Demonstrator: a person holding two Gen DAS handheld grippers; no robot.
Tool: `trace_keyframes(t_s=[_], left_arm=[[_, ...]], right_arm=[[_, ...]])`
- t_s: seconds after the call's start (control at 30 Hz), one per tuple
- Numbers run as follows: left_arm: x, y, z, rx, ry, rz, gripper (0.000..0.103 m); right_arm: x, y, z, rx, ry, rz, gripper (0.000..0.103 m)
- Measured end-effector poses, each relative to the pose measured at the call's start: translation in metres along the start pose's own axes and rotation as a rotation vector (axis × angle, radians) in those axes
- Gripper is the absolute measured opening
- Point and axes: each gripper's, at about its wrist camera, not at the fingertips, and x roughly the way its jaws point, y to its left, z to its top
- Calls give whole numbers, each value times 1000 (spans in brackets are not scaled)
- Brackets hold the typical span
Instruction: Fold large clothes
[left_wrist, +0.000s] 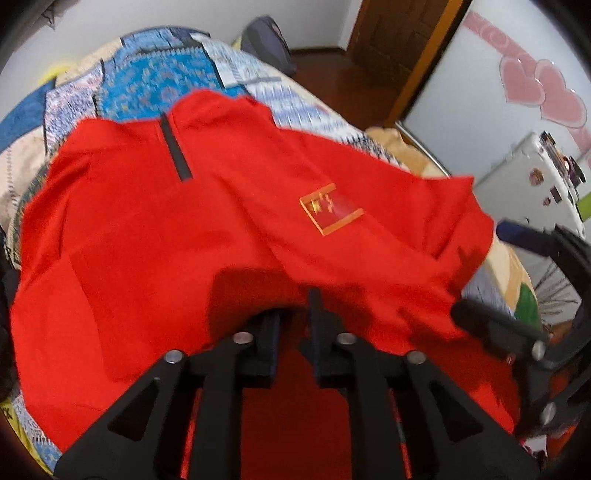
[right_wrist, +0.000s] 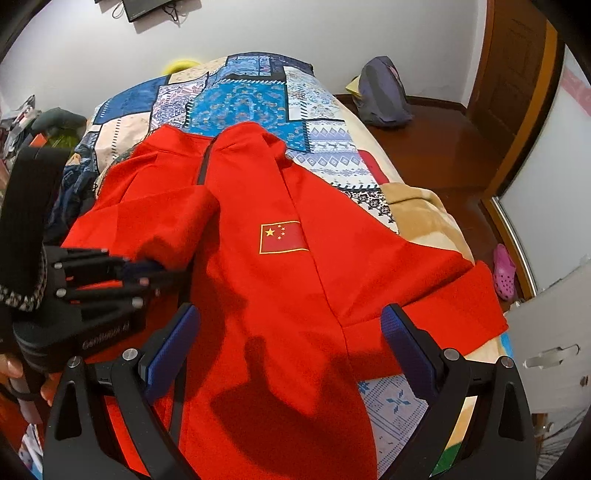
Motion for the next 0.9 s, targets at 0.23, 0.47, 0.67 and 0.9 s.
trace_keyframes(t_s=[0.23, 0.47, 0.67, 0.9], left_arm=[[-50, 16, -14, -27, -79, 11, 50], [-121, 72, -34, -93, -224, 153, 63], [-147, 142, -80, -195, -218, 312, 66], [-137, 206, -146, -350, -131, 334, 66]], right_arm=[[-7, 18, 11, -49, -26, 13, 98], [-4, 65, 24, -179, -49, 50, 98], [24, 120, 28, -322, -13, 89, 96], [73, 168, 17, -470, 101, 71, 81]])
